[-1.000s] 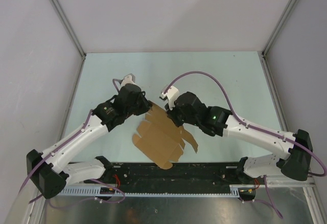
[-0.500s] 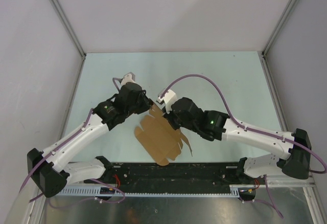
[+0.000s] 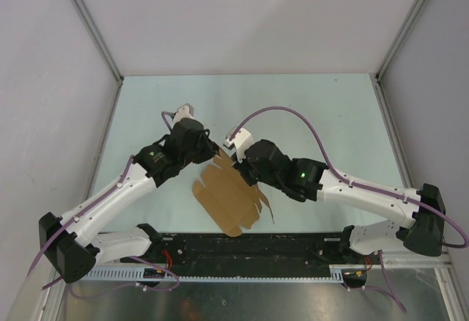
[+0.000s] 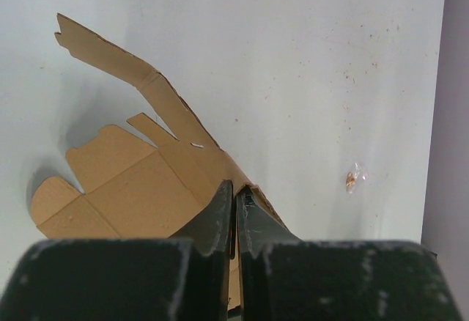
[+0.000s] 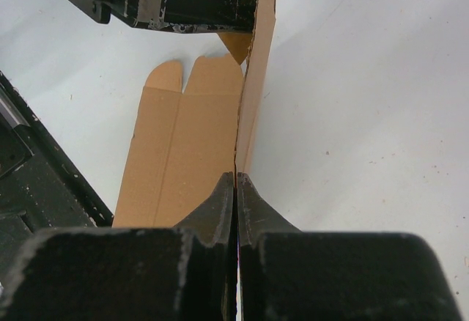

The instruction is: Fold the paper box

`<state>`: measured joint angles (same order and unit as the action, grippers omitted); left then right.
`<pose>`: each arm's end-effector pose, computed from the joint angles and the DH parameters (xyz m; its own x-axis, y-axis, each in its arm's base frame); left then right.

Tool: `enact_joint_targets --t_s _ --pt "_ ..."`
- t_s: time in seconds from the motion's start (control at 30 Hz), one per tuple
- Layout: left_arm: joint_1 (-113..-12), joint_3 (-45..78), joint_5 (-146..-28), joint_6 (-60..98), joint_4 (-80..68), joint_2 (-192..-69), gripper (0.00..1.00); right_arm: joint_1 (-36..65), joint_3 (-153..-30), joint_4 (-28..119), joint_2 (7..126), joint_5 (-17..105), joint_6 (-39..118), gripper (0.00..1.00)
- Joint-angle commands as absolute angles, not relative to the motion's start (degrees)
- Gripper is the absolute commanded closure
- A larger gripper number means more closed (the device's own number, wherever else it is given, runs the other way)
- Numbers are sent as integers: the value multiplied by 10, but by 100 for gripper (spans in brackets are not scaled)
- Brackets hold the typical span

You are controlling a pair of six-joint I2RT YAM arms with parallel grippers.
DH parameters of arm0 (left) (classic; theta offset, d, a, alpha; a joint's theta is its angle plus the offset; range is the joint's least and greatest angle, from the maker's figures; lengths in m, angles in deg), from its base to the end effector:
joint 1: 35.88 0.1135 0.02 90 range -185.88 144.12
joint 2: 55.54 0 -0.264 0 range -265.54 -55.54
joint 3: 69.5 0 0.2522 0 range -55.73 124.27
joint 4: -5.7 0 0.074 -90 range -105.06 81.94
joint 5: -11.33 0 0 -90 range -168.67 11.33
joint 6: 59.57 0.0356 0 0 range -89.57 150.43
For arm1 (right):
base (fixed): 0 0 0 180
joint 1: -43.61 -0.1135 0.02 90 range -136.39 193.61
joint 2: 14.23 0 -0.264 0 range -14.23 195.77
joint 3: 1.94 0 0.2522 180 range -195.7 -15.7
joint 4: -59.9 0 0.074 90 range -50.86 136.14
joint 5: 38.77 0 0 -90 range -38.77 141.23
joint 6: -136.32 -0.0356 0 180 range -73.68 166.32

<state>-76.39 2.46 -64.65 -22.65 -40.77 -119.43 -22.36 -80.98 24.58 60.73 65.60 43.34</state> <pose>0.1870 -0.1484 0.3185 -0.6721 -0.4460 -0.5911 -0.0857 0.8398 -0.5362 0.1285 0.2666 0.3301 -0.2524 -0.4425 -0.8605 -0.7863 0.6121 -0.0841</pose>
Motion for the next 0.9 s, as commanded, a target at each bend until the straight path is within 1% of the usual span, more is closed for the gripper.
enact_joint_targets --t_s 0.0,0.03,0.07,0.13,0.17,0.2,0.23,0.27,0.33,0.5,0.67,0.73,0.87 --pt "-767 41 -629 -242 -392 -1185 94 -234 -819 284 607 645 436 99" --pt "-767 40 -631 -240 -392 -1186 93 -234 -819 284 607 644 436 99" --pt "-767 39 -632 -238 -391 -1185 84 -234 -819 282 607 645 437 99" --pt "-767 35 -637 -227 -392 -1182 76 -233 -819 281 606 649 439 99" --pt "-767 33 -639 -222 -392 -1181 60 -232 -819 279 604 649 440 99" --pt "-767 29 -640 -216 -392 -1175 54 -231 -819 276 604 650 444 99" --pt "-767 25 -641 -205 -392 -1170 51 -228 -819 273 602 651 446 99" --pt "-767 20 -641 -198 -392 -1165 46 -222 -819 271 600 652 446 99" --pt "-766 0 -637 -180 -391 -1144 41 -212 -819 258 598 649 450 99" --pt "-766 -44 -597 -118 -390 -1085 41 -168 -819 224 585 603 461 99" --pt "-765 -86 -585 -35 -361 -1025 41 -124 -819 195 562 540 478 96" --pt "-765 -119 -610 0 -324 -1003 41 -95 -819 184 549 519 482 95" --pt "-765 -194 -688 66 -229 -950 38 -43 -819 163 518 428 493 93"
